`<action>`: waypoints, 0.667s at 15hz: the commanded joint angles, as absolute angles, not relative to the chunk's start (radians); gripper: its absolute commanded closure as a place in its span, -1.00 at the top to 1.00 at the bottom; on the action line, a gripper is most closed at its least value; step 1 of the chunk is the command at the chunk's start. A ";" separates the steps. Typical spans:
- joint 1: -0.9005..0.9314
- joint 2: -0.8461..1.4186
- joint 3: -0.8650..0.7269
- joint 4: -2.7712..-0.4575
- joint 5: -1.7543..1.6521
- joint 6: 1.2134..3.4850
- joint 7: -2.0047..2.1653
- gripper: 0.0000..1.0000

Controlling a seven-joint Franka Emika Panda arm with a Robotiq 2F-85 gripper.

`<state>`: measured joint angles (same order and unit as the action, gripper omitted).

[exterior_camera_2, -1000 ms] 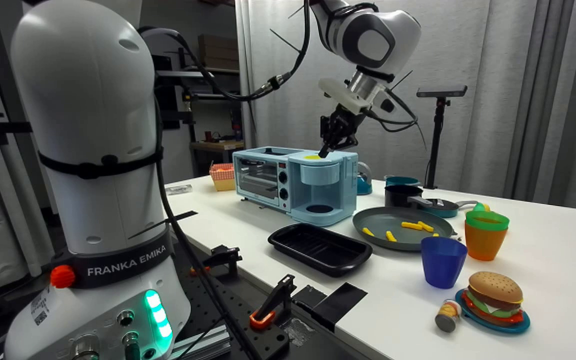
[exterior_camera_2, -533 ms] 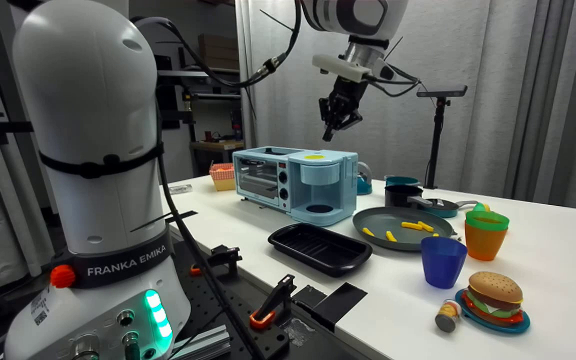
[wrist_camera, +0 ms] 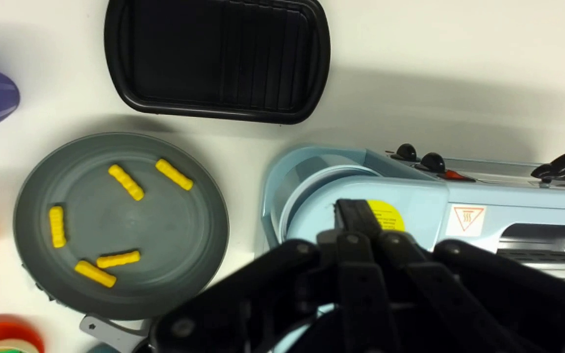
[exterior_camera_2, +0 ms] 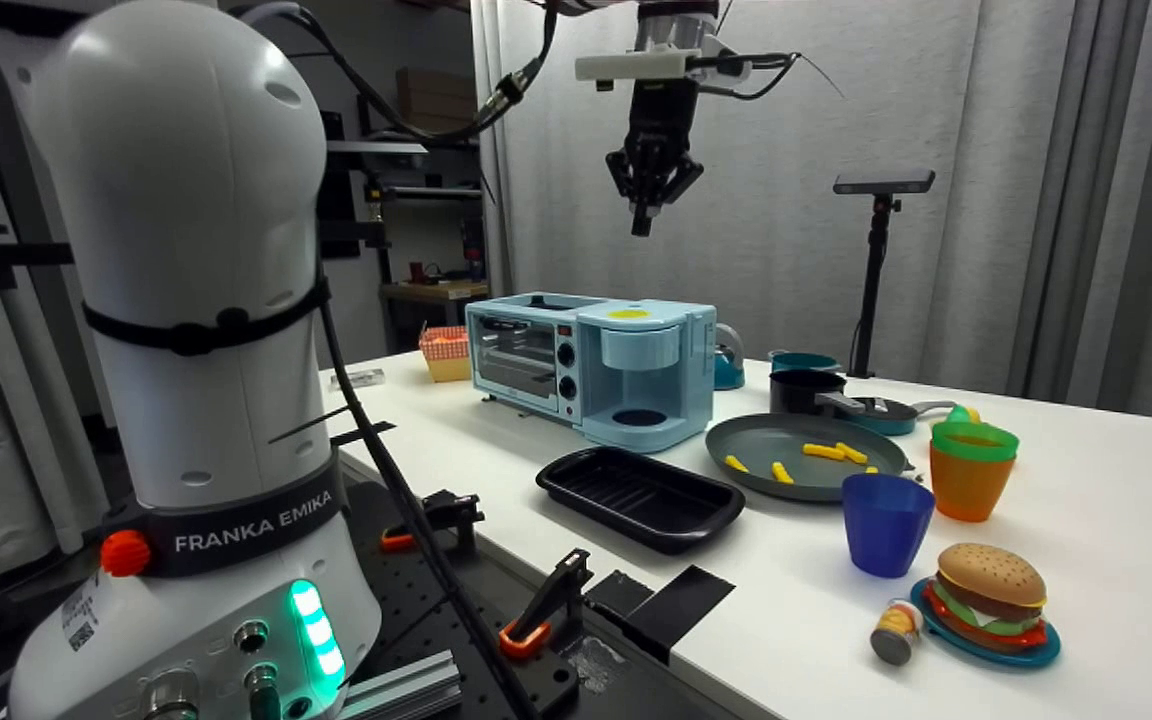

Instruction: Press the top of the coffee maker to open the bowl and push it back to close it

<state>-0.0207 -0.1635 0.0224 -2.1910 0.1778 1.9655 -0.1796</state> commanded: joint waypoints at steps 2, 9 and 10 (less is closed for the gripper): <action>0.002 -0.269 0.029 -2.257 0.112 1.974 -0.111 -0.99; -0.002 -0.324 0.031 -2.305 0.102 1.998 -0.042 -0.99; -0.002 -0.328 0.033 -2.310 0.097 2.000 -0.034 -0.99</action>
